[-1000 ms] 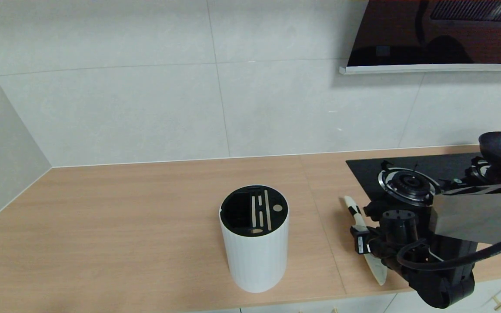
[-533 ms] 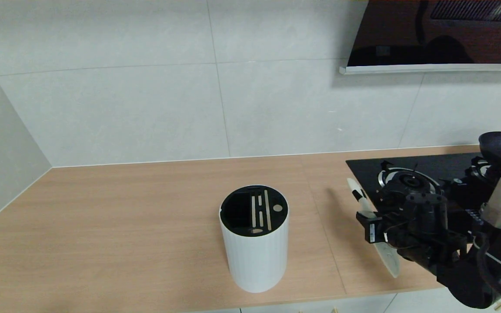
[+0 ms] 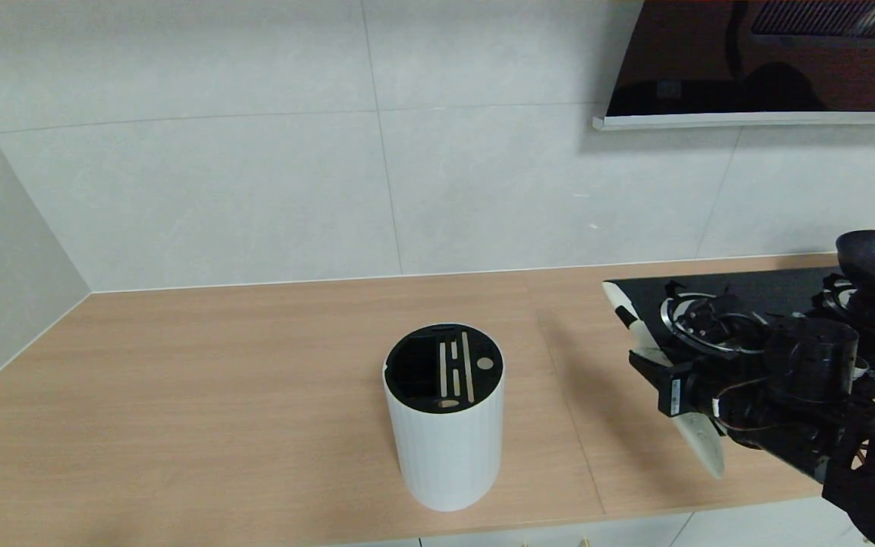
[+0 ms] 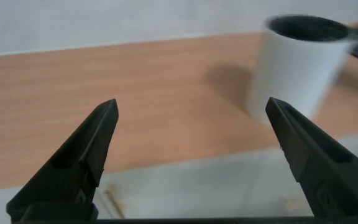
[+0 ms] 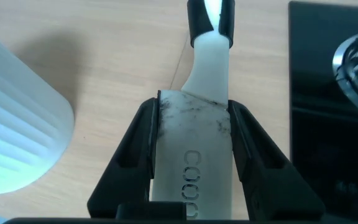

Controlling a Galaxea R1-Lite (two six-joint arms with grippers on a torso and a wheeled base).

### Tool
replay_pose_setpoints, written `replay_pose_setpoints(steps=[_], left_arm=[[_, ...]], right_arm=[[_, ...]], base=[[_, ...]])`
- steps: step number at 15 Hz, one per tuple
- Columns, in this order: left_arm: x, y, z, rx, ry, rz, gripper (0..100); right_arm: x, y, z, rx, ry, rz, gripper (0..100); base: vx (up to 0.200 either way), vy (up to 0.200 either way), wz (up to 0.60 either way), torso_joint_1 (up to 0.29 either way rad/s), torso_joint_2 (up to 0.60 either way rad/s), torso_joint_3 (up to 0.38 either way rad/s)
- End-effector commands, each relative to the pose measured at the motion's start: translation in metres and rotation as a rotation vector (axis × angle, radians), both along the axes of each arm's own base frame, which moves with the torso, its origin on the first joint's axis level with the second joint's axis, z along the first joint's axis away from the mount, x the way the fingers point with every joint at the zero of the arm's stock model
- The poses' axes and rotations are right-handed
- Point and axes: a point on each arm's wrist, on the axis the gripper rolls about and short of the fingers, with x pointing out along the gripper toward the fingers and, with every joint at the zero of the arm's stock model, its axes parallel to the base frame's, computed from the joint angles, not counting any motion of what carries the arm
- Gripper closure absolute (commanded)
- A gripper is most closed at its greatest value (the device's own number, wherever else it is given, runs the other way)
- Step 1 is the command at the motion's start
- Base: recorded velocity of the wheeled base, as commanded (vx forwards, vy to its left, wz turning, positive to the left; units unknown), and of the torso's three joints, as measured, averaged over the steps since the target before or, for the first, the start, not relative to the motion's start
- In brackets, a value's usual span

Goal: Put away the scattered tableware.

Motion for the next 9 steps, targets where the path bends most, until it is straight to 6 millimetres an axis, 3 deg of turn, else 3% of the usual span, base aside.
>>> replay_pose_setpoints(steps=[1, 5, 7, 8, 9], left_arm=[[0.008, -0.002, 0.026, -0.005, 0.108, -0.091, 0], [0.053, -0.005, 0.089, -0.026, 0.243, -0.235, 0], [0.072, -0.006, 0.103, -0.025, 0.286, -0.26, 0], [0.099, -0.011, 0.122, -0.021, 0.333, -0.333, 0], [0.107, -0.015, 0.128, -0.017, 0.343, -0.364, 0]], right_arm=[[-0.002, -0.001, 0.016, 0.013, -0.038, 0.0, 100], [0.01, 0.004, 0.051, 0.016, -0.018, 0.025, 100], [0.018, 0.008, 0.063, 0.026, -0.013, 0.059, 100], [0.028, 0.012, 0.08, 0.033, -0.03, 0.068, 100], [0.03, 0.013, 0.084, 0.035, -0.035, 0.068, 100]], base=[[0.0, 0.0, 0.0, 0.0, 0.0, 0.0], [0.0, 0.0, 0.0, 0.0, 0.0, 0.0], [0.0, 0.0, 0.0, 0.0, 0.0, 0.0], [0.0, 0.0, 0.0, 0.0, 0.0, 0.0], [0.0, 0.0, 0.0, 0.0, 0.0, 0.0]])
